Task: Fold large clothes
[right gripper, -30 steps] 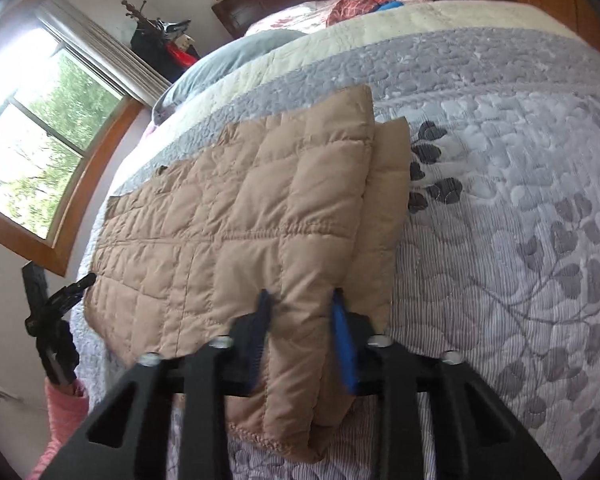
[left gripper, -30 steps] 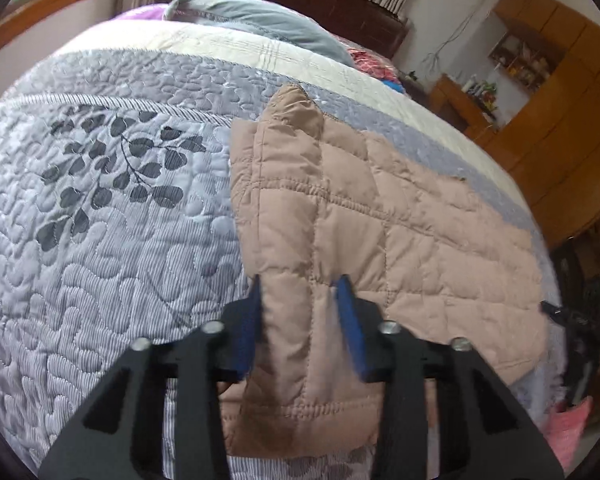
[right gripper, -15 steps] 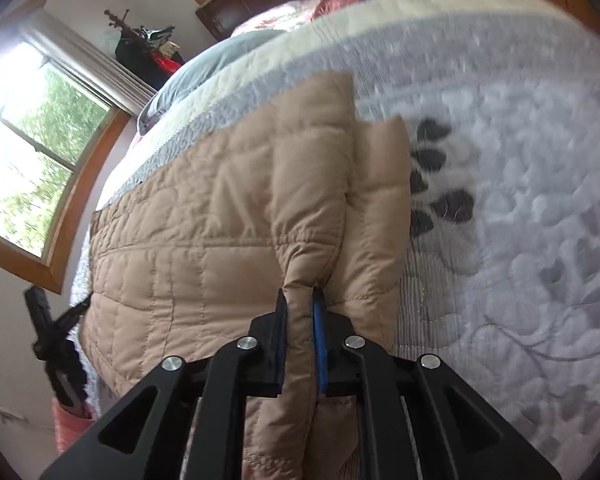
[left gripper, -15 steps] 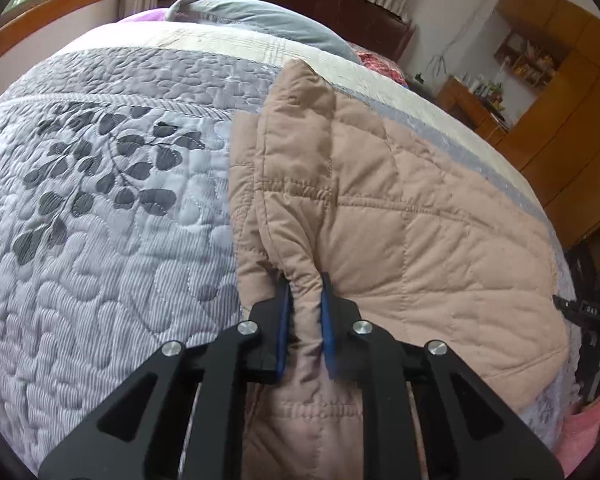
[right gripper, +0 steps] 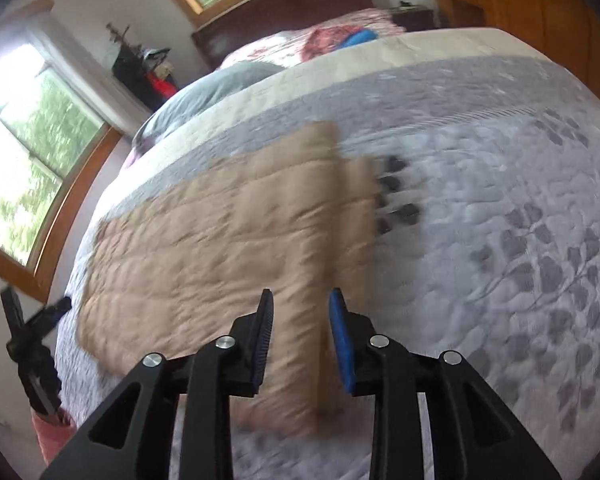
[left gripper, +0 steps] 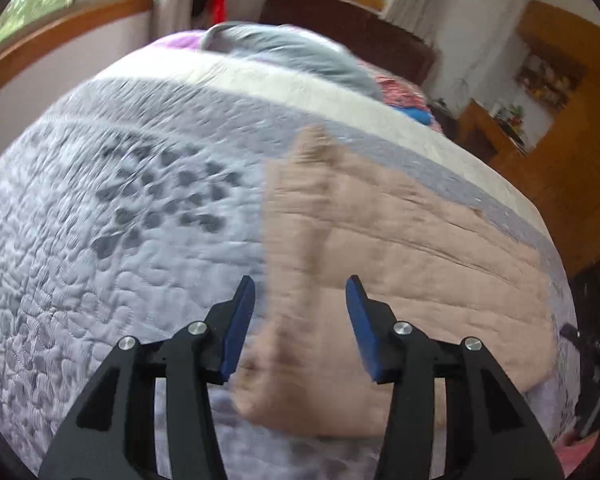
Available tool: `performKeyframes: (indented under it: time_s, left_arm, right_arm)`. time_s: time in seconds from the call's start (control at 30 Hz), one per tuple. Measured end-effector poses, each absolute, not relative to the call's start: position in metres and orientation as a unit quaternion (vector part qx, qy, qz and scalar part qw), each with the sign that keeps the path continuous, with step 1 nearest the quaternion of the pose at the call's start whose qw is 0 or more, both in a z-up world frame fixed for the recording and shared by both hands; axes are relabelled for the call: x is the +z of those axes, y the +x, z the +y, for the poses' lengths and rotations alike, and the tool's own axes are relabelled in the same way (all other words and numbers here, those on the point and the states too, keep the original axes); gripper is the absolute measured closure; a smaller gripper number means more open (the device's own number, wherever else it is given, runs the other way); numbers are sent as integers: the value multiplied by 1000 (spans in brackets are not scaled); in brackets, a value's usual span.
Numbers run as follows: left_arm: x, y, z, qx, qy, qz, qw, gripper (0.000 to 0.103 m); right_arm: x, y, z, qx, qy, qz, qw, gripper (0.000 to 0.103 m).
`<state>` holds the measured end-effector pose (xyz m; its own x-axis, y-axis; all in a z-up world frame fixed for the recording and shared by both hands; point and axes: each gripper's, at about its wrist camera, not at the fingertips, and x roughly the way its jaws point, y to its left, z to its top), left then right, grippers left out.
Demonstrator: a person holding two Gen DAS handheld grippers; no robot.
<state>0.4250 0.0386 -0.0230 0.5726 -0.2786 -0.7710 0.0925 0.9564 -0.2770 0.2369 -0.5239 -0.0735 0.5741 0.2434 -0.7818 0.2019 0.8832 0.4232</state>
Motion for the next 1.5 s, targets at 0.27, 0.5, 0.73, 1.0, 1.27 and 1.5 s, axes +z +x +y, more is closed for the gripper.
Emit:
performKeyframes:
  time_s: [0.27, 0.5, 0.73, 1.0, 1.27, 1.5]
  left_arm:
    - [-22, 387, -70, -161, -6, 462, 872, 57]
    - [-50, 385, -101, -183, 6, 487, 854, 60]
    - [-82, 389, -107, -189, 36, 501, 844, 59]
    - [-87, 387, -105, -190, 26, 489, 851, 59]
    - [-56, 379, -79, -198, 13, 480, 855, 58]
    - [-13, 411, 13, -146, -25, 445, 883, 29]
  right_arm:
    - [-66, 252, -427, 42, 185, 510, 839, 73]
    - [-83, 259, -405, 35, 176, 528, 830, 73]
    - [-114, 271, -395, 14, 149, 544, 825, 77]
    - [-124, 273, -393, 11, 151, 533, 833, 78]
    - [-93, 252, -422, 61, 192, 511, 835, 65]
    - [-64, 236, -501, 17, 230, 465, 855, 38]
